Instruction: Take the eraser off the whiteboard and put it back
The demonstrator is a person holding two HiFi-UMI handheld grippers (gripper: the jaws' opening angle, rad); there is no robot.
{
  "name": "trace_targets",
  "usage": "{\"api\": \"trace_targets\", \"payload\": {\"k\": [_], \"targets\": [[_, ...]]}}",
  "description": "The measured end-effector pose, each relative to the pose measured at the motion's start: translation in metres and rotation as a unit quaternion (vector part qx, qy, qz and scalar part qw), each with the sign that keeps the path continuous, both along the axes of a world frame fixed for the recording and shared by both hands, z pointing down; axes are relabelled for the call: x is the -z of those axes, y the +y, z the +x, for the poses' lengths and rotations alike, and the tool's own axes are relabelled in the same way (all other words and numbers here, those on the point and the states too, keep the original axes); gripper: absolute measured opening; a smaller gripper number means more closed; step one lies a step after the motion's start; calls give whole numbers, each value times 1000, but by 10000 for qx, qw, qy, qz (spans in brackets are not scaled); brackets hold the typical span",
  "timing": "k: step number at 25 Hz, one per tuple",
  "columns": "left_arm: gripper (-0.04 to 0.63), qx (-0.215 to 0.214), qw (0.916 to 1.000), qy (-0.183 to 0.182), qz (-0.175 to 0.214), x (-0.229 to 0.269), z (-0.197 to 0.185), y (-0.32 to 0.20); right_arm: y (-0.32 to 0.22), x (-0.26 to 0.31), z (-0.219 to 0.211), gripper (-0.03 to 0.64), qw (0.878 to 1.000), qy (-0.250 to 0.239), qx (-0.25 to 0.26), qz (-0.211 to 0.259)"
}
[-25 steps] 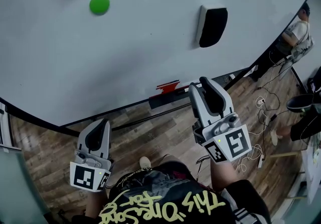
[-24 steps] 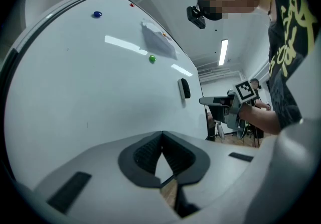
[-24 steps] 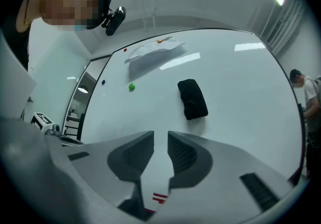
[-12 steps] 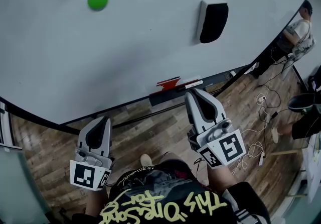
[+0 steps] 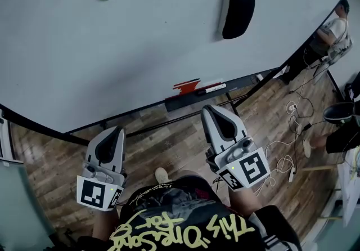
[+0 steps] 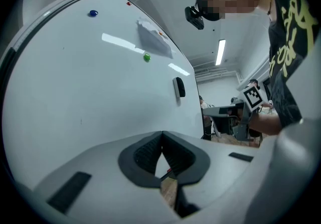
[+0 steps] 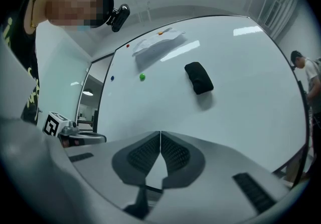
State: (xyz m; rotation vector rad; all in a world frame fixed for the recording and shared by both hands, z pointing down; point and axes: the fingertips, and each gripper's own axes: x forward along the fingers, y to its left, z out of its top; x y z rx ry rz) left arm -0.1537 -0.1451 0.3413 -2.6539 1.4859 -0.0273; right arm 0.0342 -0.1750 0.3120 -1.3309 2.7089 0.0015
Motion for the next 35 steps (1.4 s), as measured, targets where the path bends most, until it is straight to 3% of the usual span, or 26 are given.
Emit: {"api": "trace_targets", "payload": {"k": [12, 27, 35], "targets": [[8, 104, 9999, -65, 56, 10, 28, 31, 40, -9, -2, 9, 9982, 142, 582, -53], [8, 265, 9995, -104, 105, 8, 92, 117, 121, -16, 41, 9, 9955, 103, 942, -89], [8, 458, 9988, 184, -38, 8, 120, 165, 162, -12, 63, 9, 9955, 6, 945, -23]]}}
